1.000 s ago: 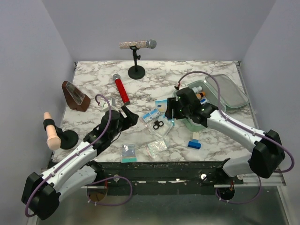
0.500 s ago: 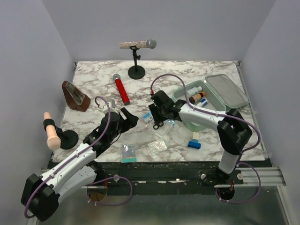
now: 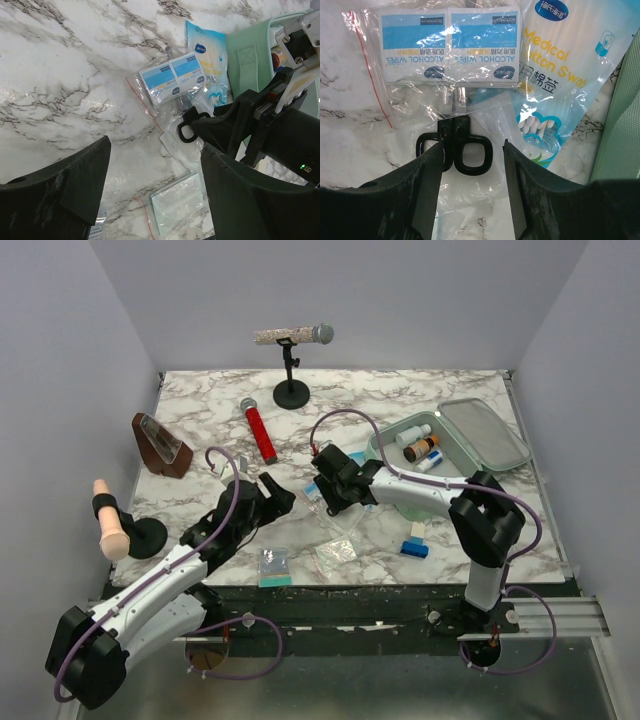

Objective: Organize the medicine kit

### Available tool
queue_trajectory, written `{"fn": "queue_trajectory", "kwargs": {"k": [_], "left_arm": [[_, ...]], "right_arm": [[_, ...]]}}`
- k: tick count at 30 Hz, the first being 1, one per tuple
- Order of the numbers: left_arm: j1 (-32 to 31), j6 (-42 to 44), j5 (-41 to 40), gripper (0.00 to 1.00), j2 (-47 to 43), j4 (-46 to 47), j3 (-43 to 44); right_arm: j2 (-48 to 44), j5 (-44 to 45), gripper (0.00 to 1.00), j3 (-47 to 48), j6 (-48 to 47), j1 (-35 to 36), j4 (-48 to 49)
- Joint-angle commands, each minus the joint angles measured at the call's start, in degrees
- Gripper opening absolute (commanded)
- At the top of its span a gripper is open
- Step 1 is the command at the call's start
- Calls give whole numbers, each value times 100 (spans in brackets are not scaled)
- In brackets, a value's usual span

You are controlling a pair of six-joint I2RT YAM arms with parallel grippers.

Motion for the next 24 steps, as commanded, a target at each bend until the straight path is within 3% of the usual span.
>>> {"fn": "queue_trajectory", "kwargs": {"k": [1,12,24], "left_arm": [[-19,-30,101,82,51,118,-68],[-19,-30,109,82,-2,83,-86],[-19,23,92,83,60,83,-16]], "right_arm": [[70,255,58,-50,-96,87,-88],[396,53,49,-76,-34,96,-193],[-377,-52,20,-595,142,105,-176]]}}
